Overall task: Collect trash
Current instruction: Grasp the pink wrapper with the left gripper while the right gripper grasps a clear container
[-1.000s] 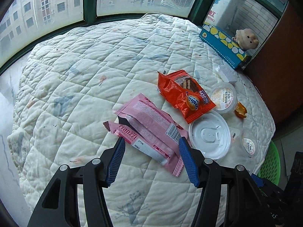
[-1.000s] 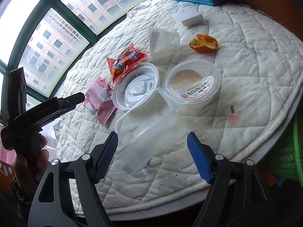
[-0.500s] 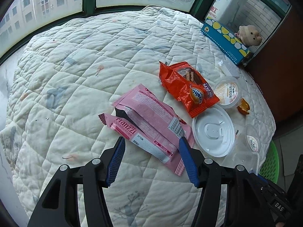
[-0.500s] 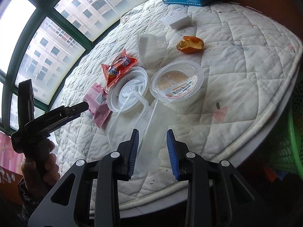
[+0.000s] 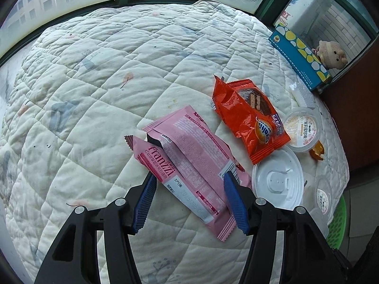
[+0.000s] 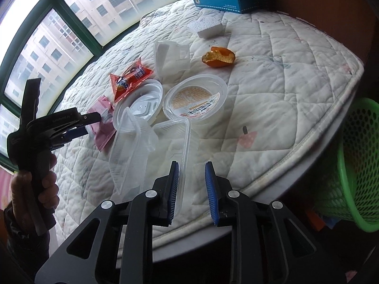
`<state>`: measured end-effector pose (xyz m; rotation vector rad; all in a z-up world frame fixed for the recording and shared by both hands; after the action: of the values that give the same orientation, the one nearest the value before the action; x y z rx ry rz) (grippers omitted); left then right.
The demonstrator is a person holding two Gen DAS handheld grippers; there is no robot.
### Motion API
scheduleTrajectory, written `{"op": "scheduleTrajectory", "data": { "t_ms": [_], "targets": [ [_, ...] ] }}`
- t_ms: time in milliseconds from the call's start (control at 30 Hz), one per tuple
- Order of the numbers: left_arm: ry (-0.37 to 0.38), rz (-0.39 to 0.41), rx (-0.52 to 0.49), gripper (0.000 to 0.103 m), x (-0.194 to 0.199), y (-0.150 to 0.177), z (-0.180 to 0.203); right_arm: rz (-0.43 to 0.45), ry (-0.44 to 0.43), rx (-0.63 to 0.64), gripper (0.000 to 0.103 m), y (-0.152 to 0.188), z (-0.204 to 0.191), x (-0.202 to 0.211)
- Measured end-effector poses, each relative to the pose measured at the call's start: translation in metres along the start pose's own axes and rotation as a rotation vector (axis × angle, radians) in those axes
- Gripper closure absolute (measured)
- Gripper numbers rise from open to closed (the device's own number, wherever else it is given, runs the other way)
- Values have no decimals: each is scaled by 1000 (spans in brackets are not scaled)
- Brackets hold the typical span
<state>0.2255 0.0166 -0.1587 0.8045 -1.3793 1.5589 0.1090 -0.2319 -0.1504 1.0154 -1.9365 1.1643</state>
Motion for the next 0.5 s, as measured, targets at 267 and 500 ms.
{"op": "scheduleTrajectory", "data": {
  "t_ms": [267, 500],
  "targets": [
    [0, 9, 17, 85, -5, -9, -3, 49, 61, 124, 38, 6, -17, 7],
    [-1, 20, 10, 102, -1, -8, -6, 1, 61, 180, 33, 21, -34, -7]
  ]
}}
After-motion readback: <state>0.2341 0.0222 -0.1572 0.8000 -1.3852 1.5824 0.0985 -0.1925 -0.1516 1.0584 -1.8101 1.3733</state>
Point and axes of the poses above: each gripper's, at about its wrist camera, not at the fingertips, and x roughly against the way its jaws point, z to its right, y to its underside, the point moved 7 cm from there along -x, roughly the way its jaws point, and after that the axes turned 10 degrees about -x, right-handed, at the moved point
